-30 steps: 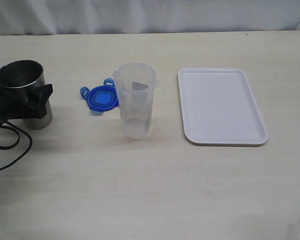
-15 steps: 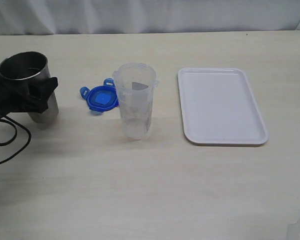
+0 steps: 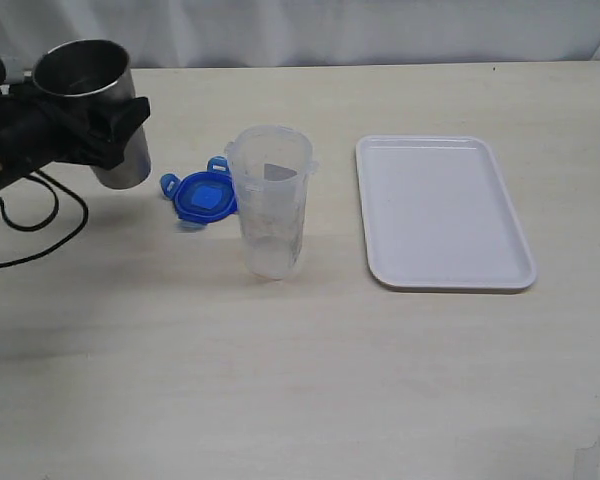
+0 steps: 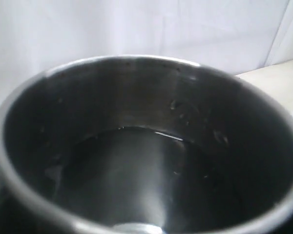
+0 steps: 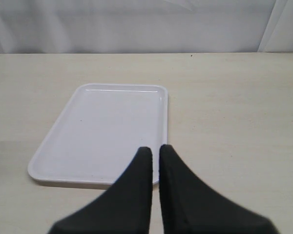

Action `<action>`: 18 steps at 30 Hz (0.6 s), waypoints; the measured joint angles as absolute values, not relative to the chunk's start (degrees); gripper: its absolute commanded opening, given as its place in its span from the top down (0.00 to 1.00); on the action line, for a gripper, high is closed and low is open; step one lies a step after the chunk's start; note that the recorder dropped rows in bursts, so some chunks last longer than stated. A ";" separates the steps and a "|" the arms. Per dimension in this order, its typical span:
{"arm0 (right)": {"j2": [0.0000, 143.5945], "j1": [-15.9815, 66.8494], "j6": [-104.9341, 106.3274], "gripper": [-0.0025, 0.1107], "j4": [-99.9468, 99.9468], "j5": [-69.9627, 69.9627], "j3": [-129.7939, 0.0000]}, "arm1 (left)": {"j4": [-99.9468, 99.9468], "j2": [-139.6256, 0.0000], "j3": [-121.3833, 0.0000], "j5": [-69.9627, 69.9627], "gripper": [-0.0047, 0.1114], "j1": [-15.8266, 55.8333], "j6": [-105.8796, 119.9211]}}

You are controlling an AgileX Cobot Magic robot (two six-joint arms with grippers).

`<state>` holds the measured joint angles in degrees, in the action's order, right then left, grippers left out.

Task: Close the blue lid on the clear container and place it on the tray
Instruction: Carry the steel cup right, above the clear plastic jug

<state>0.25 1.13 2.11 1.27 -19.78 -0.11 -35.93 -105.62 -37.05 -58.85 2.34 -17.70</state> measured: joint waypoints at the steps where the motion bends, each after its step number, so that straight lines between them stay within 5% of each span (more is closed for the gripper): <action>1: 0.25 1.13 2.11 0.93 1.27 -19.78 -0.11 | -35.93 -105.62 -38.36 -57.54 0.96 3.25 -17.83; 18: 0.25 1.13 2.11 0.93 1.27 -19.78 -0.11 | -36.22 -105.62 -52.03 -45.35 0.96 11.31 -18.95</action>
